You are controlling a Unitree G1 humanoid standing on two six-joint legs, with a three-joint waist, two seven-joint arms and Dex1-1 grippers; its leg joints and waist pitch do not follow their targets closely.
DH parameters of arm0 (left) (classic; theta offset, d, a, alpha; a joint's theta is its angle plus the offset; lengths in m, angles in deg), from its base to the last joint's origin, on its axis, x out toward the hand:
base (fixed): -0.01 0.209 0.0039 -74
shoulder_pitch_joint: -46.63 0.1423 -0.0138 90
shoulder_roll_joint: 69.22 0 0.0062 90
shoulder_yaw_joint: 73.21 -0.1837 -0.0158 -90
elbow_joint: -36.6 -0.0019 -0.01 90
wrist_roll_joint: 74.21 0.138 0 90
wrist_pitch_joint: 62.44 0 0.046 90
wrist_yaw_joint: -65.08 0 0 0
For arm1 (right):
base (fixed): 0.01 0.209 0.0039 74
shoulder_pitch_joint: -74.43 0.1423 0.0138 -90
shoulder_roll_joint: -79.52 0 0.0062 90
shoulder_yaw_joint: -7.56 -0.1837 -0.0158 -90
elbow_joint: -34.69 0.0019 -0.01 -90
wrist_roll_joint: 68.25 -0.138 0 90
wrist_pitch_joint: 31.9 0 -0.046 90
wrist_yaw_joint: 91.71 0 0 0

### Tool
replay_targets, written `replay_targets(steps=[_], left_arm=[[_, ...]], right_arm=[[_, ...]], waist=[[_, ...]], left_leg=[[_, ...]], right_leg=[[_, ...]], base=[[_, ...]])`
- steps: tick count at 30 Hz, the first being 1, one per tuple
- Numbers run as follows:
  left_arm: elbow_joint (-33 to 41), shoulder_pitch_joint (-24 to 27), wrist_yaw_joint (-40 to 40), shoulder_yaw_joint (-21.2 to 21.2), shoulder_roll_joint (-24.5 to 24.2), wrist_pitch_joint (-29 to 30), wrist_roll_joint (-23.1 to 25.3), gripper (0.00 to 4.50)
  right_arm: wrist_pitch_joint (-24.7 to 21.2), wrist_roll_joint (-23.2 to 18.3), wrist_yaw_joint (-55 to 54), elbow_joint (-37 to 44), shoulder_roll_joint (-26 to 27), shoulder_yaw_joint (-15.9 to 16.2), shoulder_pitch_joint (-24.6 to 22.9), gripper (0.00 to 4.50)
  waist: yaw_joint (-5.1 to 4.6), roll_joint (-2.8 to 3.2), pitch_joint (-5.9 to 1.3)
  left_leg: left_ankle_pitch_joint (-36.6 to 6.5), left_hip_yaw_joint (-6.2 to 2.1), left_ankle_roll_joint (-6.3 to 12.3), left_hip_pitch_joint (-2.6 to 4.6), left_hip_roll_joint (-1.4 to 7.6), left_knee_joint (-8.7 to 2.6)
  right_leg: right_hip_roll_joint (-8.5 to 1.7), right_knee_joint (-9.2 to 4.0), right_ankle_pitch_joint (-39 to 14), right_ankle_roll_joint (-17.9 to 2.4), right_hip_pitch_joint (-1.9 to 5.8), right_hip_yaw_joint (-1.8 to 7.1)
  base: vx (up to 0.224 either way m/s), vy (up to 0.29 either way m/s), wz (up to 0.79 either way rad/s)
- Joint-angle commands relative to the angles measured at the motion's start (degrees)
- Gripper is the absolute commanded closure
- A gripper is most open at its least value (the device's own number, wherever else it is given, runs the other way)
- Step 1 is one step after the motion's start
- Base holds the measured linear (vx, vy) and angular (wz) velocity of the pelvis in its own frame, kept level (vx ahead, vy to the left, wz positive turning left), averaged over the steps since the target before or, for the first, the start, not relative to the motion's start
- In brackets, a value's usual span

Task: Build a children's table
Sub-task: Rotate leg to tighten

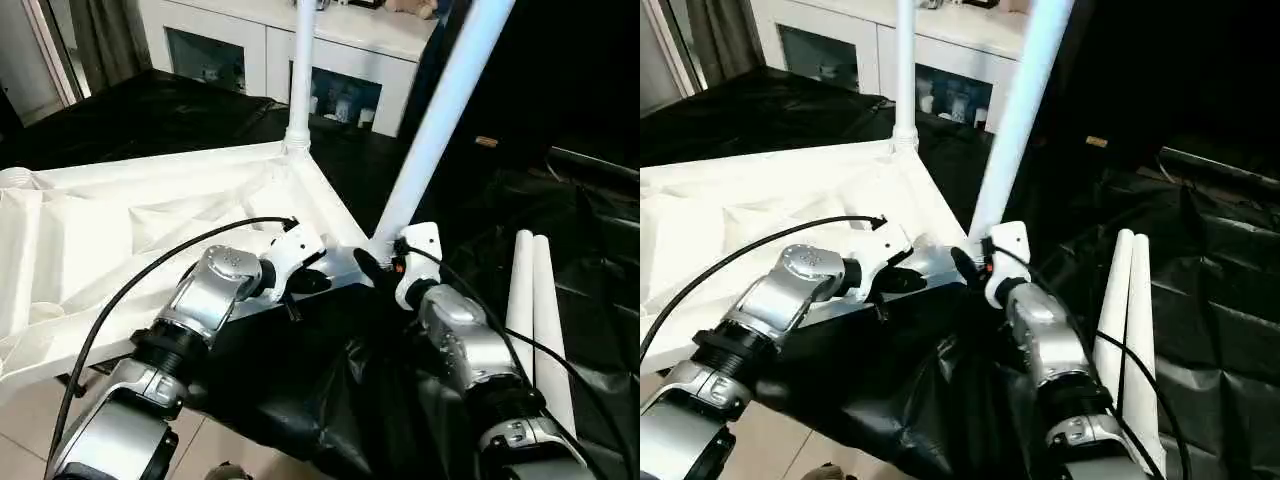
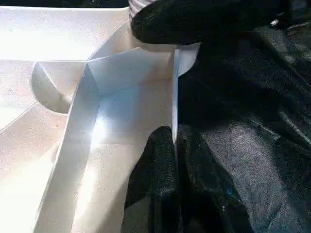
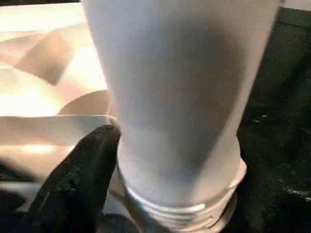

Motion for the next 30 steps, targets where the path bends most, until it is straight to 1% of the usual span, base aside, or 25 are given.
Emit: replay_targets(steps=[1, 2, 3, 4, 5, 6, 7, 10, 11, 13, 14, 17, 18, 19, 21, 23, 25, 27, 28, 29, 30], left_arm=[[-0.66, 0.09, -0.19, -0.93, 0.12, -0.68, -0.01, 4.5], [-0.4, 0.27, -1.22, -0.9, -0.68, -0.73, -0.13, 4.5], [-0.17, 0.5, -2.51, -1.08, -1.54, -1.91, -0.17, 4.5], [0.0, 0.67, -3.39, -1.21, -2.12, -2.78, -0.2, 4.5], [0.55, 0.9, -4.38, -1.06, -2.75, -2.32, -0.6, 4.5], [2.1, 1.82, -7.71, -1.1, -4.35, -3.32, -1.65, 4.5], [3.12, 2.39, -9.62, -1.17, -5.27, -3.07, -2.29, 4.5], [5.45, 3.82, -14.29, -1.39, -7.13, -5.34, -4.0, 4.5], [5.45, 3.82, -14.29, -1.39, -7.13, -5.34, -4.0, 4.5], [7.62, 4.75, -17.59, -1.55, -8.69, -4.3, -5.52, 4.5], [8.5, 5.11, -18.91, -1.58, -9.73, -3.75, -5.99, 4.5], [8.8, 5.27, -19.45, -1.47, -10.23, -3.74, -6.2, 4.5], [9.19, 5.42, -20.02, -1.44, -10.51, -3.33, -6.53, 4.5], [9.19, 5.42, -20.02, -1.44, -10.51, -3.33, -6.53, 4.5], [10.33, 5.94, -21.06, -1.24, -11.08, -2.53, -7.24, 4.5], [10.57, 6.11, -21.26, -1.07, -11.25, -2.61, -7.27, 4.5], [10.68, 6.16, -21.37, -0.98, -11.34, -2.61, -7.25, 4.5], [10.68, 6.13, -21.35, -0.92, -11.37, -2.55, -7.24, 4.5], [10.77, 6.14, -21.41, -0.92, -11.44, -2.5, -7.3, 4.5], [10.69, 6.1, -21.39, -0.9, -11.46, -2.52, -7.3, 4.5], [10.63, 6.07, -21.31, -0.88, -11.45, -2.45, -7.25, 4.5]], right_arm=[[-0.78, -1.82, 7.09, 4.7, 0.15, 4.56, 0.18, 0.6], [-1.26, -1.92, 8.97, 5.6, -1.23, 4.69, -0.18, 0.6], [-1.9, -2.18, 10.8, 6.46, -2.53, 4.75, -0.55, 0.6], [-2.33, -2.35, 11.99, 7.02, -3.37, 4.79, -0.8, 0.6], [-2.39, -2.38, 14.0, 7.75, -4.67, 4.94, -1.26, 0.6], [-2.94, -2.89, 17.61, 9.03, -7.03, 4.96, -2.26, 0.6], [-3.07, -3.16, 19.26, 9.63, -8.11, 5.02, -2.8, 0.6], [-3.06, -3.26, 21.85, 9.96, -9.86, 5.23, -3.5, 0.6], [-3.06, -3.26, 21.85, 9.96, -9.86, 5.23, -3.5, 0.6], [-2.63, -3.17, 23.77, 10.55, -11.1, 5.67, -4.01, 0.6], [-2.51, -3.42, 25.68, 11.25, -12.07, 6.07, -4.46, 0.6], [-2.56, -3.63, 26.7, 11.56, -12.53, 6.12, -4.71, 0.6], [-2.51, -3.59, 26.98, 11.51, -12.67, 6.16, -4.75, 0.75], [-2.51, -3.59, 26.98, 11.51, -12.67, 6.16, -4.75, 0.85], [-2.33, -3.33, 28.5, 11.48, -13.34, 7.09, -5.1, 1.04], [-2.18, -3.0, 29.21, 11.22, -13.31, 7.4, -5.24, 1.26], [-2.09, -2.8, 29.37, 11.05, -13.2, 7.48, -5.25, 1.32], [-2.06, -2.72, 29.6, 11.03, -13.2, 7.62, -5.28, 1.54], [-2.02, -2.66, 29.68, 11.05, -13.24, 7.72, -5.3, 1.54], [-2.17, -2.74, 29.95, 11.09, -13.23, 7.88, -5.38, 1.7], [-2.15, -2.7, 30.07, 11.02, -13.24, 8.0, -5.46, 1.7]], waist=[[0.19, 0.29, -3.47], [0.15, 0.2, -3.49], [0.24, 0.3, -3.52], [0.16, 0.19, -3.59], [0.26, 0.31, -3.6], [0.26, 0.46, -3.62], [0.33, 0.34, -3.63], [0.15, 0.45, -3.57], [0.19, 0.47, -3.6], [0.32, 0.58, -3.58], [0.48, 0.53, -3.54], [0.58, 0.51, -3.41], [0.65, 0.37, -3.34], [0.71, 0.41, -3.4], [0.75, 0.45, -3.45], [0.7, 0.36, -3.58], [0.73, 0.46, -3.58], [0.7, 0.46, -3.53], [0.71, 0.49, -3.54], [0.69, 0.51, -3.51], [0.69, 0.47, -3.52]], left_leg=[[-8.98, -0.71, 0.72, 0.16, 2.21, -3.94], [-8.75, -0.67, 0.9, 0.1, 2.15, -3.87], [-8.41, -0.71, 1.04, 0.13, 2.18, -3.87], [-8.23, -0.61, 1.09, 0.16, 2.24, -3.82], [-7.85, -0.65, 1.17, 0.17, 2.25, -3.8], [-7.54, -0.65, 1.45, 0.19, 2.33, -3.78], [-7.42, -0.6, 1.73, 0.16, 2.29, -3.74], [-7.72, -0.59, 1.96, 0.16, 2.37, -3.87], [-7.71, -0.55, 1.88, 0.26, 2.36, -3.86], [-7.97, -0.59, 1.57, 0.3, 2.43, -3.91], [-8.0, -0.55, 1.62, 0.44, 2.51, -3.92], [-8.79, -0.49, 1.55, 0.44, 2.45, -3.99], [-9.03, -0.52, 1.34, 0.35, 2.43, -4.04], [-9.08, -0.57, 1.12, 0.38, 2.43, -4.04], [-8.62, -0.6, 1.13, 0.35, 2.47, -4.01], [-7.4, -0.56, 1.48, 0.23, 2.35, -3.9], [-7.31, -0.55, 1.56, 0.29, 2.36, -3.88], [-7.62, -0.54, 1.53, 0.32, 2.38, -3.9], [-7.75, -0.57, 1.47, 0.34, 2.41, -3.92], [-8.12, -0.58, 1.27, 0.36, 2.41, -3.95], [-8.17, -0.56, 1.28, 0.34, 2.38, -3.93]], right_leg=[[-5.69, -5.47, -8.91, -7.34, 2.75, 3.97], [-5.64, -5.43, -8.53, -7.36, 2.78, 3.96], [-5.7, -5.43, -8.3, -7.46, 2.8, 3.94], [-5.71, -5.36, -7.79, -7.66, 2.78, 4.01], [-5.59, -5.28, -6.75, -7.74, 2.89, 3.99], [-5.68, -5.08, -5.49, -8.48, 2.79, 3.97], [-5.62, -5.1, -4.99, -8.78, 2.92, 3.9], [-5.61, -5.12, -5.07, -9.39, 2.85, 3.86], [-5.61, -5.13, -5.28, -9.69, 2.79, 3.85], [-5.72, -5.11, -5.72, -10.01, 2.8, 3.86], [-5.66, -5.08, -5.67, -10.14, 2.71, 3.84], [-5.58, -5.22, -6.76, -9.99, 2.66, 3.86], [-5.7, -5.35, -7.86, -9.7, 2.69, 3.87], [-5.78, -5.38, -8.58, -9.48, 2.73, 3.87], [-5.75, -5.28, -7.98, -9.54, 2.75, 3.85], [-5.62, -4.99, -5.61, -9.89, 2.83, 3.86], [-5.63, -4.95, -5.11, -10.08, 2.78, 3.83], [-5.65, -5.03, -5.43, -10.18, 2.78, 3.83], [-5.68, -5.04, -5.62, -10.18, 2.79, 3.82], [-5.66, -5.1, -6.23, -10.08, 2.76, 3.81], [-5.65, -5.12, -6.3, -10.03, 2.79, 3.82]], base=[[0.0, 0.0, 0.0], [0.0, 0.0, 0.0], [0.0, 0.0, 0.0], [0.0, 0.0, 0.0], [0.0, 0.0, 0.0], [0.0, 0.0, 0.0], [0.0, 0.0, 0.0], [0.0, 0.0, 0.0], [0.0, 0.0, 0.0], [0.0, 0.0, 0.0], [0.0, 0.0, 0.0], [0.0, 0.0, 0.0], [0.0, 0.0, 0.0], [0.0, 0.0, 0.0], [0.0, 0.0, 0.0], [0.0, 0.0, 0.0], [0.0, 0.0, 0.0], [0.0, 0.0, 0.0], [0.0, 0.0, 0.0], [0.0, 0.0, 0.0], [0.0, 0.0, 0.0]])
